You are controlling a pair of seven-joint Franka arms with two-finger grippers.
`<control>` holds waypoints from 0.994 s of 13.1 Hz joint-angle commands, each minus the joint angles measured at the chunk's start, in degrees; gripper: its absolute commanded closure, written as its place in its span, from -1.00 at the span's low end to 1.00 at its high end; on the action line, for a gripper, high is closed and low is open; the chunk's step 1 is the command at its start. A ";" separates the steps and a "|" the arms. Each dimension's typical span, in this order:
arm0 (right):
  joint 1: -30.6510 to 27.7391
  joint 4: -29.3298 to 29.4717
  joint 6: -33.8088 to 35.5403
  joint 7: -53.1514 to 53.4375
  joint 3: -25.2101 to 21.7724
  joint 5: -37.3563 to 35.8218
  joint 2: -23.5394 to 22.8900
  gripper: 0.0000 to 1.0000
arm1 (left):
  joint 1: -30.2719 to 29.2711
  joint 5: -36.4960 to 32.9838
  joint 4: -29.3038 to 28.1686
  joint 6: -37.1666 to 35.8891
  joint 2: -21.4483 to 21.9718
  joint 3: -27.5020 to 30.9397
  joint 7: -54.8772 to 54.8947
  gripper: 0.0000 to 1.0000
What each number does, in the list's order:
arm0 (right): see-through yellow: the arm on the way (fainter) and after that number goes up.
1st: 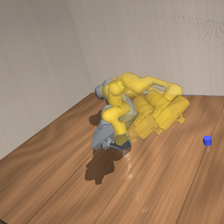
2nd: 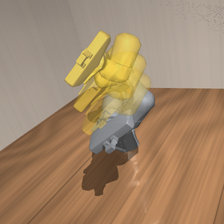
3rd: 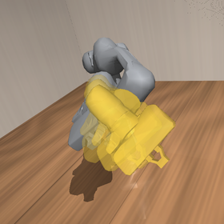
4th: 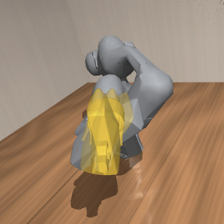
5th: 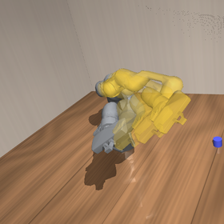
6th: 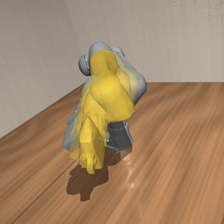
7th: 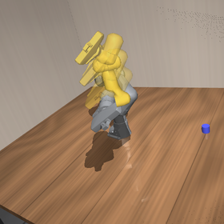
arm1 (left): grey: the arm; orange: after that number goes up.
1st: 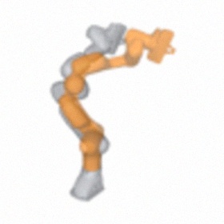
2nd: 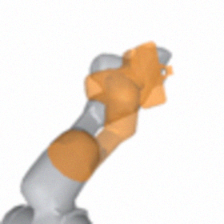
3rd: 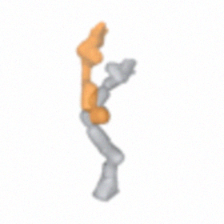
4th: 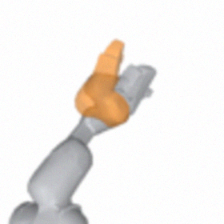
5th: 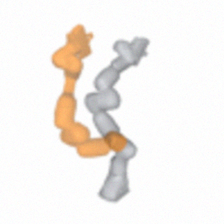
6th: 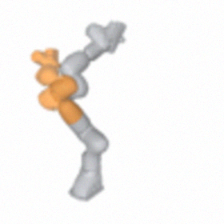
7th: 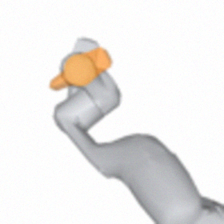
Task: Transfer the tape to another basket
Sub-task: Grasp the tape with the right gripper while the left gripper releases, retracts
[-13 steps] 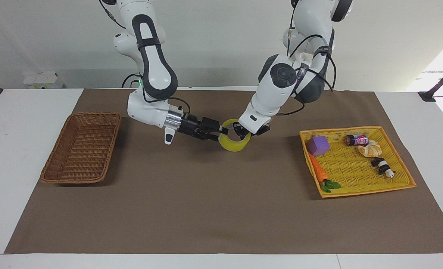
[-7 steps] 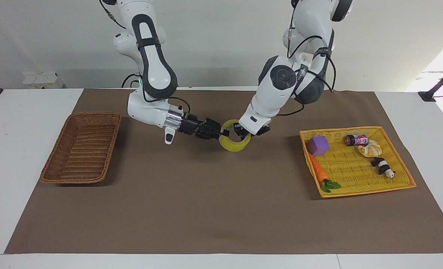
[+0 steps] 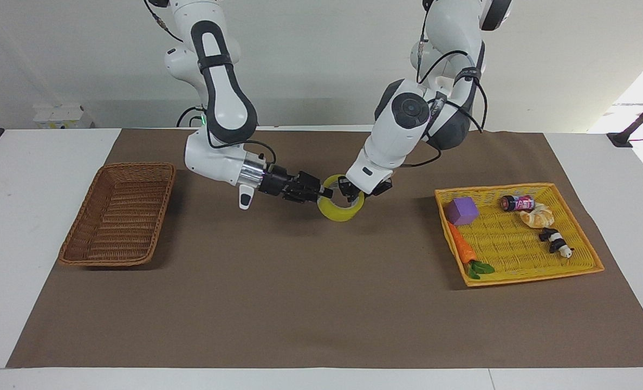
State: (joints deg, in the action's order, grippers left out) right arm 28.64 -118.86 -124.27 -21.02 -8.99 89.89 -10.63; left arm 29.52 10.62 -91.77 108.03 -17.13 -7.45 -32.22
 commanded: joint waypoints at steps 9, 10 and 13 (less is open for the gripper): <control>-14.79 6.87 9.62 -1.82 -0.33 -21.02 -1.06 1.00 | -17.79 -1.29 4.49 -17.93 9.92 2.79 7.76 -0.99; -19.19 8.71 13.05 -2.79 -0.42 -26.38 -1.15 1.00 | -21.13 -1.57 4.49 -18.64 10.19 2.79 11.09 -0.99; -31.93 13.46 23.16 -5.07 -0.42 -33.18 -1.32 1.00 | -28.53 -3.40 3.44 -17.33 10.80 2.88 13.32 -0.99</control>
State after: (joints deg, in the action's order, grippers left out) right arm 3.04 -109.38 -106.71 -23.93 -9.98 59.53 -10.96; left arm 4.05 9.12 -86.85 90.67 -7.50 -4.00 -19.60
